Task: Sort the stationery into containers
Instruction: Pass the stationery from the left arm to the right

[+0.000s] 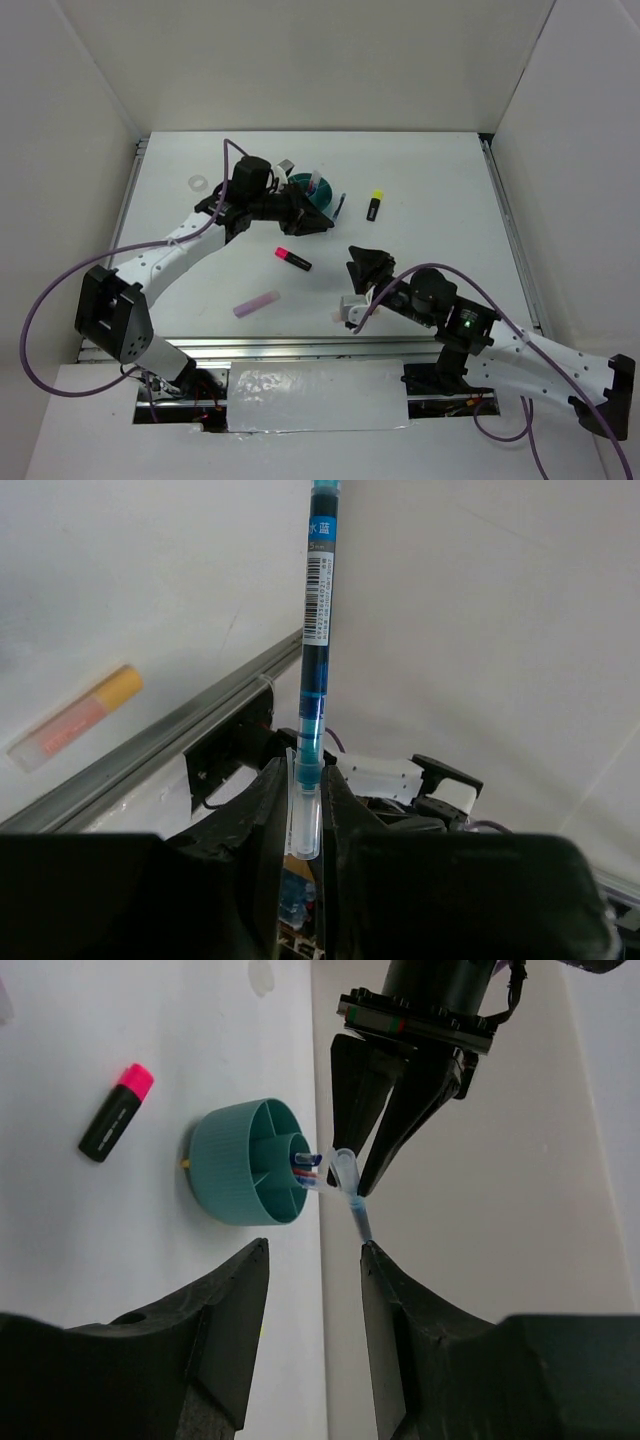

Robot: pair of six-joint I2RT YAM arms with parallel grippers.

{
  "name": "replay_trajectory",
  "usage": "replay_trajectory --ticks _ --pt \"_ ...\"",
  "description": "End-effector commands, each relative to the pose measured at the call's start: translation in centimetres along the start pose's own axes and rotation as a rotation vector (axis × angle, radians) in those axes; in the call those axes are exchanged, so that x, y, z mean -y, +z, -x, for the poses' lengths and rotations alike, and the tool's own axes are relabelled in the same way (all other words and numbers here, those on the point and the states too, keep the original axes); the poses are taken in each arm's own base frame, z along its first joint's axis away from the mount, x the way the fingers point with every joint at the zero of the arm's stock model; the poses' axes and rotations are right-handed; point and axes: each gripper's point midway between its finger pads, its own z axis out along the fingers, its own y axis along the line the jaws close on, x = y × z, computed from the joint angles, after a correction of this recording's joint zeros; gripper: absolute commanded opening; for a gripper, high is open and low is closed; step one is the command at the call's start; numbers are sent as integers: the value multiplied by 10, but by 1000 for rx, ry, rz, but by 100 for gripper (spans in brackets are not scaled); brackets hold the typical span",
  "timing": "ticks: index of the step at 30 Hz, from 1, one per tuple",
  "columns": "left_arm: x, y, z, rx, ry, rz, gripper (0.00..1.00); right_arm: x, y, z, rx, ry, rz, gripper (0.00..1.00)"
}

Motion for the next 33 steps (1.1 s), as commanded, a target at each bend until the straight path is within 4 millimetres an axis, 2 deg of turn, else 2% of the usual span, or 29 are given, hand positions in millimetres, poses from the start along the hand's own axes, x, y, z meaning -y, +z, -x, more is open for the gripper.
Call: replay_trajectory --ticks 1,3,8,12,22,33 --pt "27 -14 -20 -9 43 -54 0 36 1 16 61 -80 -172 48" --pt "25 -13 -27 -21 48 -42 0 39 2 22 93 -104 -203 47" --pt "26 -15 -35 -33 73 -35 0 20 3 26 147 -198 -200 46" --pt "26 -14 -37 -26 100 -15 0 15 3 25 150 -264 -225 46" --pt "22 -8 -46 -29 118 22 0 20 7 28 145 -274 -252 44" --pt "24 -6 -53 -30 146 30 0 4 13 23 138 -282 -178 41"
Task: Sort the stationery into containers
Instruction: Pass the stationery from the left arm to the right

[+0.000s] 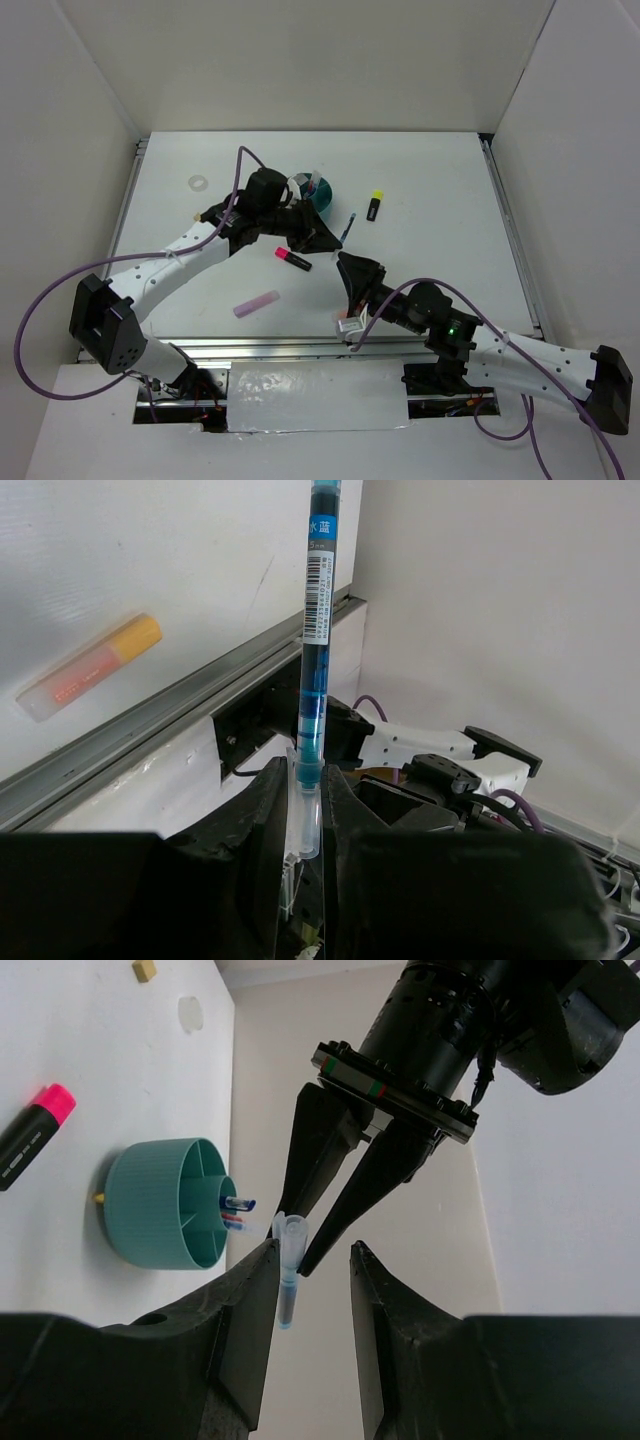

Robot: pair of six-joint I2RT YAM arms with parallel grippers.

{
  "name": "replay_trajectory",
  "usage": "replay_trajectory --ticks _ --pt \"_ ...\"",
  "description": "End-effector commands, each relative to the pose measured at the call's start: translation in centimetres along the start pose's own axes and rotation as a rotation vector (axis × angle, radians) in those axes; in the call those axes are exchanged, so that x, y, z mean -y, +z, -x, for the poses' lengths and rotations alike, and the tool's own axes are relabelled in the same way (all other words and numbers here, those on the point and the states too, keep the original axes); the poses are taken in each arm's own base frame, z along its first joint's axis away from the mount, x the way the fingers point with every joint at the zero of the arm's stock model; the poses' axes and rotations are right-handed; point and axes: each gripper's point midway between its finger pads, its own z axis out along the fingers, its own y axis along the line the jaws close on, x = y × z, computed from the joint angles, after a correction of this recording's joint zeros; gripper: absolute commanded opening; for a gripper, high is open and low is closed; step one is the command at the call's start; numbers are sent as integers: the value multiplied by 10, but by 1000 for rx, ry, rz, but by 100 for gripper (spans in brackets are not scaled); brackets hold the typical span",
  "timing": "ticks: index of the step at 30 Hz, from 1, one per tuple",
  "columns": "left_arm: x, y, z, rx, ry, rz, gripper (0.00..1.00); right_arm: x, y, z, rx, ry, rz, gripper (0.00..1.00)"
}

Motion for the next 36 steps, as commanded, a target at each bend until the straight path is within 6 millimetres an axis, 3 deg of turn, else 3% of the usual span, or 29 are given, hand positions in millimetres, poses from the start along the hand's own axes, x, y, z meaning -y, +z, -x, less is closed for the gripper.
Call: replay_trajectory --ticks 1,16,30,35,36 --pt "26 -11 0 28 77 -56 0 8 1 5 22 -11 -21 41" --pt "27 -5 -9 1 85 -58 0 -2 7 -2 -1 -20 36 37" --pt "19 -3 -15 -7 113 -42 0 5 15 -6 -2 -28 26 33" --pt "21 -2 -16 -17 119 -53 0 7 16 -7 -2 -28 25 24" --pt "21 -2 -17 -19 121 -56 2 8 16 -7 -2 -30 22 19"
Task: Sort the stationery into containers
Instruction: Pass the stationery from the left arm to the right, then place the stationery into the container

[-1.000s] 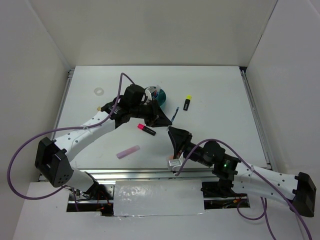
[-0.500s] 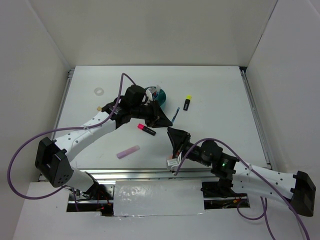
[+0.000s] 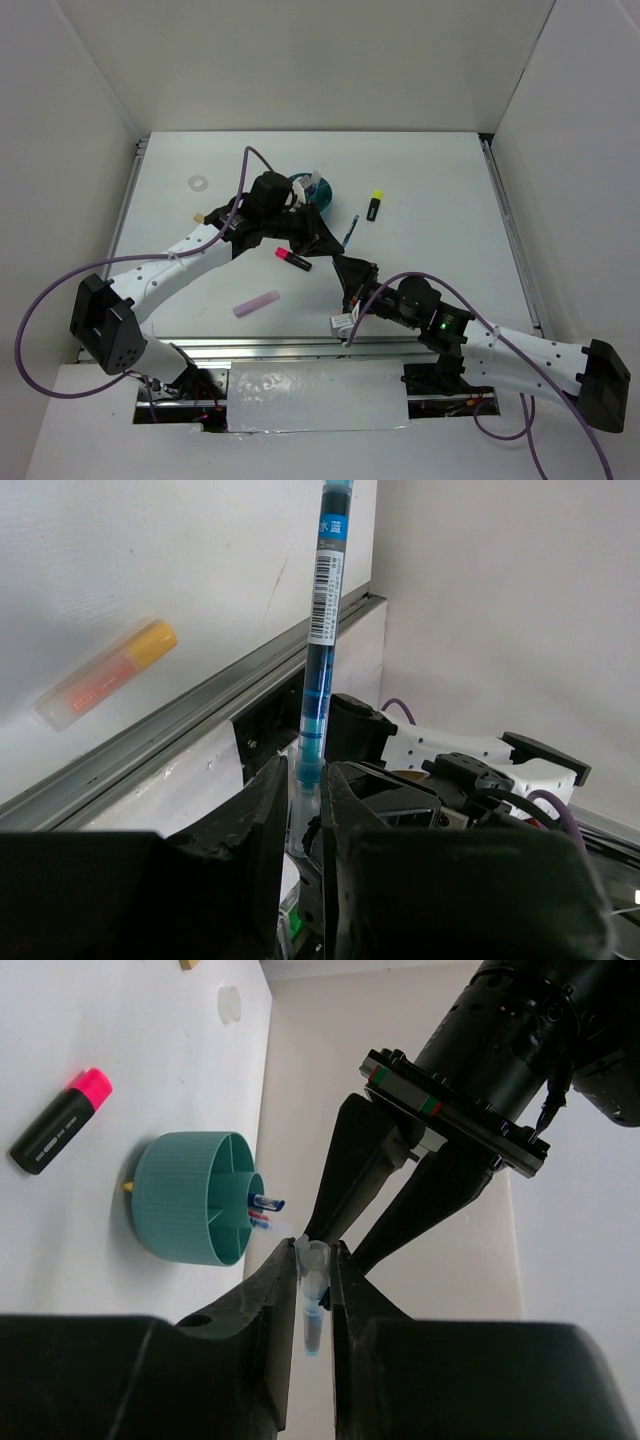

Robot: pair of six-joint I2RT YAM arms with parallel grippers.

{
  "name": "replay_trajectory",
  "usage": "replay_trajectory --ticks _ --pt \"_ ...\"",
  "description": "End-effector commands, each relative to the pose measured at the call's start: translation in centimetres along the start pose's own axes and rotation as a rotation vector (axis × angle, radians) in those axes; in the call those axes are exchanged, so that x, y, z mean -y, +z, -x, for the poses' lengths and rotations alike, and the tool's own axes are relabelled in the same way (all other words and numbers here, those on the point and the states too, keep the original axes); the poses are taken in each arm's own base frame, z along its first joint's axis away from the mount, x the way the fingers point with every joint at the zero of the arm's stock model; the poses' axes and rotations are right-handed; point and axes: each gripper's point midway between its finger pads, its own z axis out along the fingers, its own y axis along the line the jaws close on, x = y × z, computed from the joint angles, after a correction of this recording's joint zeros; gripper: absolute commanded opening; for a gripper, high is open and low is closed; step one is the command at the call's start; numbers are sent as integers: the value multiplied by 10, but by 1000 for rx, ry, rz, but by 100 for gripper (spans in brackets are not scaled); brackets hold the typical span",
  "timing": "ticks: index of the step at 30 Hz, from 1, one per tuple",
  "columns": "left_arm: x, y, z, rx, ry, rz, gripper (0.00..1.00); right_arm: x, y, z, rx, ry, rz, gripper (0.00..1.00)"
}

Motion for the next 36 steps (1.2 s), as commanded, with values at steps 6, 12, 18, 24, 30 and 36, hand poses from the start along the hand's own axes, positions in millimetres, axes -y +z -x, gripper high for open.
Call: replay_trajectory --ticks 6,12,18,24,30,36 --pt "25 -13 -1 12 71 -85 76 31 0 4 19 -21 -75 0" --pt "26 -36 49 141 81 -71 99 37 -6 8 41 -9 -89 0" --pt "30 -112 134 451 160 -136 99 81 -3 -5 -15 384 -226 0" --pt "22 -184 167 683 456 -216 99 154 26 -71 -150 1094 -451 0" --pt "-34 -210 188 727 485 -110 99 186 69 -126 -183 1479 -511 0" --pt "-53 -221 171 721 614 -198 99 190 127 -137 -128 1696 -436 0"
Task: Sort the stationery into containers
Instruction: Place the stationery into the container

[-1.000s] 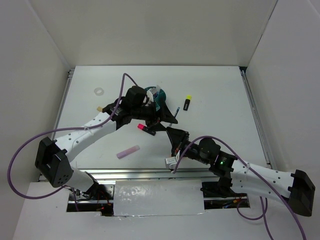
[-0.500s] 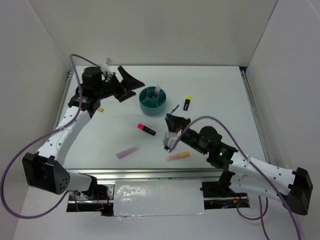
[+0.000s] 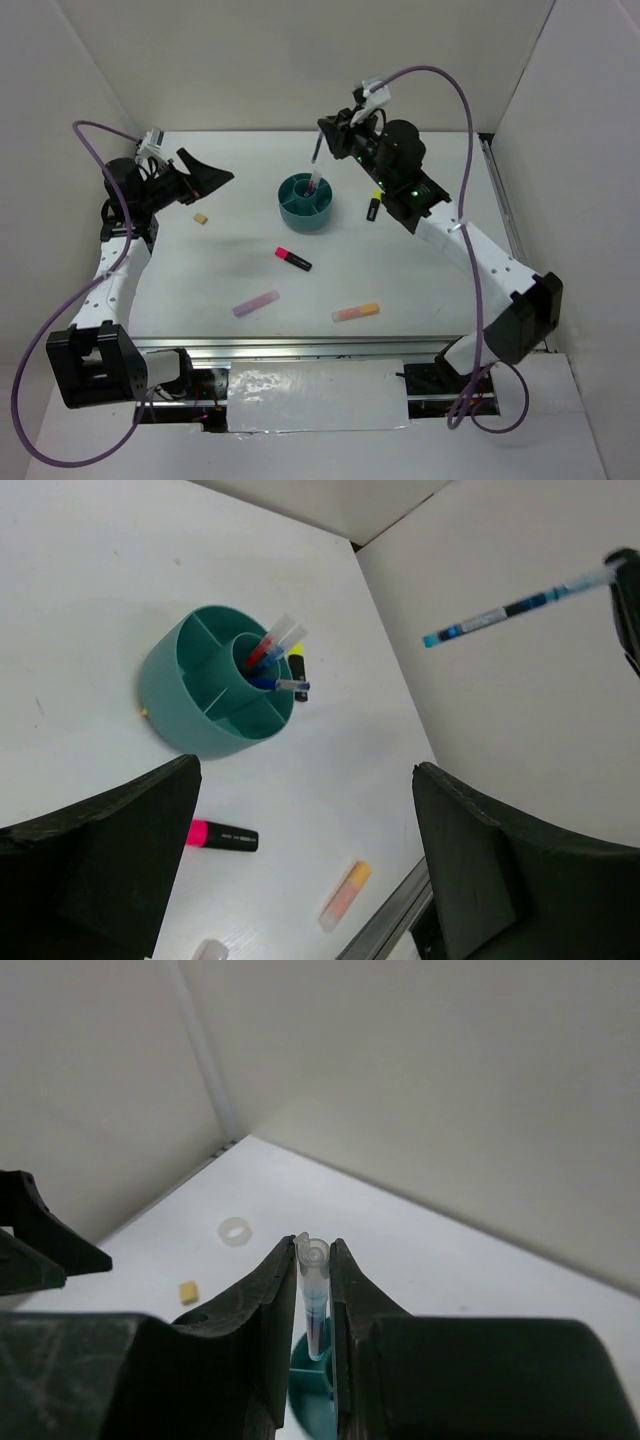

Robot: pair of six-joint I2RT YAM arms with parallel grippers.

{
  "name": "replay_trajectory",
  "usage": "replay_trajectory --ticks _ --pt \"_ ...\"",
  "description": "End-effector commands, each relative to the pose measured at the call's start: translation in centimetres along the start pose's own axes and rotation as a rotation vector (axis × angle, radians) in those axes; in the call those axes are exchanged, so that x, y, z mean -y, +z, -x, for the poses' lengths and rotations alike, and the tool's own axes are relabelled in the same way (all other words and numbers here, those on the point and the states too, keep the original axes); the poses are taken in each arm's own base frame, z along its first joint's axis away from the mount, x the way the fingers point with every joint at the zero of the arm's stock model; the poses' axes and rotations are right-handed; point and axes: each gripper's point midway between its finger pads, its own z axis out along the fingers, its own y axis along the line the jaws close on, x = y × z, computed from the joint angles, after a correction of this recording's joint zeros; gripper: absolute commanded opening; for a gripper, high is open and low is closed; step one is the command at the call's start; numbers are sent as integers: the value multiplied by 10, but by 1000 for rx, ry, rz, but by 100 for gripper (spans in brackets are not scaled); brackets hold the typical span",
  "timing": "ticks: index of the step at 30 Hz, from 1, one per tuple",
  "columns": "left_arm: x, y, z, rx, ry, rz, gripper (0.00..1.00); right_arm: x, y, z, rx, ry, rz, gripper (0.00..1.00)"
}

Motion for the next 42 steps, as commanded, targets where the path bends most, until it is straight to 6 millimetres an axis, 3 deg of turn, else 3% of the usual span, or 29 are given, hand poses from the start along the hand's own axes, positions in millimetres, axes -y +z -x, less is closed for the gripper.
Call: replay_trajectory --ticks 1,2,3,5,6,8,11,18,24,36,38,40,41,42 --pt "27 -15 5 31 194 -172 99 -28 20 -25 -92 199 88 0" --pt "31 -19 4 35 208 -182 99 -30 26 -26 -87 198 96 0" --pt "26 -20 4 41 214 -169 99 -29 37 -41 -106 196 74 0" --pt "25 -24 3 40 259 -155 99 -29 49 -45 -113 202 62 0" --pt "24 -26 5 43 277 -142 99 -26 59 -65 -147 204 51 0" --pt "23 -29 4 38 336 -134 98 -20 69 -70 -145 200 34 0" --pt "20 -34 -3 19 372 -126 95 -13 80 -94 -170 169 10 0" --pt "10 -36 -19 -2 406 -105 92 3 76 -122 -212 113 -73 0" --pt "1 -31 -29 -26 401 -95 92 10 82 -124 -198 92 -92 0" --pt "-16 -29 -41 -50 421 -44 90 26 87 -162 -240 11 -147 1" --pt "-18 -29 -44 -55 421 -40 90 28 88 -164 -245 11 -147 8" --pt "-21 -30 -47 -71 425 -36 92 28 86 -165 -260 17 -146 26" --pt "-21 -29 -50 -84 430 -38 92 27 88 -157 -254 40 -149 30" --pt "-28 -32 -62 -141 432 -34 93 25 85 -157 -279 54 -147 34"
